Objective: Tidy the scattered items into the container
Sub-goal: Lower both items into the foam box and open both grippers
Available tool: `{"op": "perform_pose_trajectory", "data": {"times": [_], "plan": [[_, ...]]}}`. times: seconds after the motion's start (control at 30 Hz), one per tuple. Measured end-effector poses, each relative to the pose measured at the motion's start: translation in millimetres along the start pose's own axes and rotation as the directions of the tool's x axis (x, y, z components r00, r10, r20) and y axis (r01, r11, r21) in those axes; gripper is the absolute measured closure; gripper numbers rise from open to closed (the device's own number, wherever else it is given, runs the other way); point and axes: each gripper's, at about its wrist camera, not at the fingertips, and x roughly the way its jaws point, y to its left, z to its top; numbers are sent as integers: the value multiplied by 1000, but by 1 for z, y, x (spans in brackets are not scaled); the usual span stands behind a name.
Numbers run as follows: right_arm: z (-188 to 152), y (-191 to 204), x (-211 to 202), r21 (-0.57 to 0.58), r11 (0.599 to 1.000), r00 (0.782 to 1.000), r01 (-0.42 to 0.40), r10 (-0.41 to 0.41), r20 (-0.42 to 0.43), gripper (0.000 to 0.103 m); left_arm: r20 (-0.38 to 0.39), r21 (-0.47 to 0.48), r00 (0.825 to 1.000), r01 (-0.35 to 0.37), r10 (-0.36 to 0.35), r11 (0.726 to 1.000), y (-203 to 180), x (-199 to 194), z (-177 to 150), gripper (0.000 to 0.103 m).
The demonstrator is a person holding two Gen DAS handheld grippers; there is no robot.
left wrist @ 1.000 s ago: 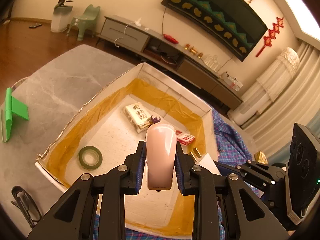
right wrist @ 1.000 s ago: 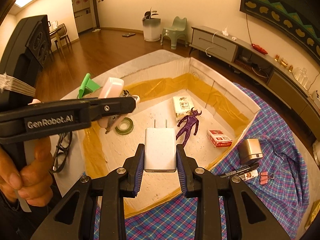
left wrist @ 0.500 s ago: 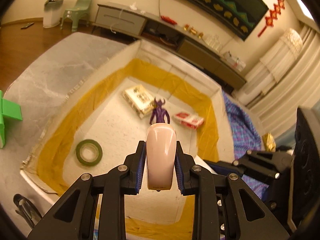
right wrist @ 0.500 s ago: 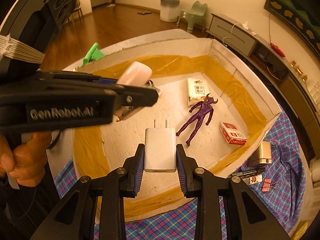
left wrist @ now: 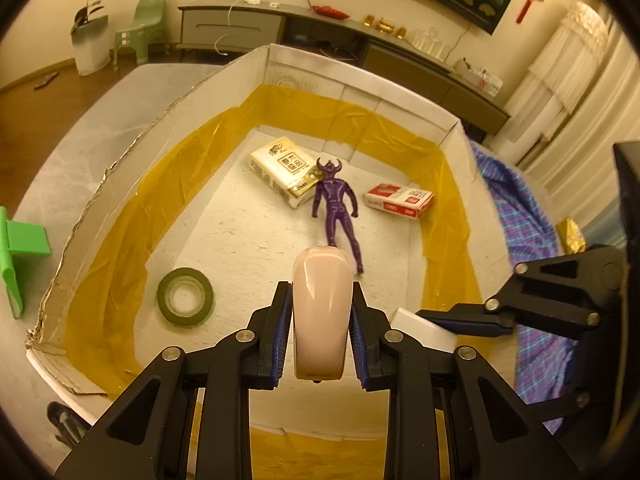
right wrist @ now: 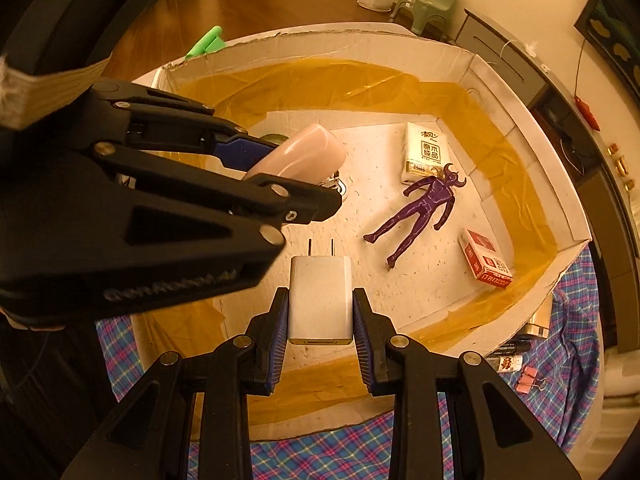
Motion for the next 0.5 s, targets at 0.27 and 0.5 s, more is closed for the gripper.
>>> {"op": "perform_pose_trajectory", "data": {"times": [0.27, 0.5], "plan": [[-3, -1, 0, -11, 1000, 1000, 1, -1, -16, 71, -7, 13, 1000, -28, 28, 1000, -1, 4, 0, 74], [-4, -2, -1, -6, 1000, 1000, -1, 1, -12, 70, -2, -24, 1000, -22, 22, 999, 4, -1, 4, 67]]}}
